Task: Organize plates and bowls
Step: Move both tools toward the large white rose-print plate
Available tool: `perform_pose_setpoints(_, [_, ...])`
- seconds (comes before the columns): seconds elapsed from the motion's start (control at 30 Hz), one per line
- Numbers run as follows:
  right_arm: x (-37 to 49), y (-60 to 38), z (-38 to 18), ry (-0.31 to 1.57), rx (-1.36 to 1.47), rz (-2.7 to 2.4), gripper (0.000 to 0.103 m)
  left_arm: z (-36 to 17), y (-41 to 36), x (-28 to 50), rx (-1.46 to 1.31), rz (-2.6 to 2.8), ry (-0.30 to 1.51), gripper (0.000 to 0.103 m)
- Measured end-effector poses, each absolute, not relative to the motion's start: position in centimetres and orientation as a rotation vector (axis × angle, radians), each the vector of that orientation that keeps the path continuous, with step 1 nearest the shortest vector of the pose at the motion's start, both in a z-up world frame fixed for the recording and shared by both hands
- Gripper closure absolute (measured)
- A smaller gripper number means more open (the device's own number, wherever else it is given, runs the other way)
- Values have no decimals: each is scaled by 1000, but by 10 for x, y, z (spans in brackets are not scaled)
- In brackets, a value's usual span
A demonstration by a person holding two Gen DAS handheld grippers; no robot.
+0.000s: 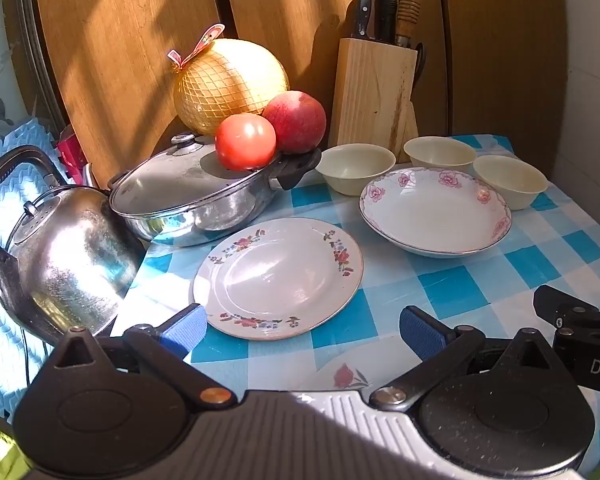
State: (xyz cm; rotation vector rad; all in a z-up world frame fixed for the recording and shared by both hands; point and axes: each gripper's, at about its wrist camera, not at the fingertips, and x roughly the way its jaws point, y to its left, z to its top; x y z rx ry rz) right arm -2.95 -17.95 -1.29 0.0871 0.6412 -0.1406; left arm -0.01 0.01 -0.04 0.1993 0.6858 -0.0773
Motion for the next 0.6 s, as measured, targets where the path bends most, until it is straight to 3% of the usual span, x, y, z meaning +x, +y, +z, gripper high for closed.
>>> perform_pose_setpoints(0.6, [-27, -171, -14, 649, 50, -143, 0, -3, 12, -1, 161, -68, 721, 4])
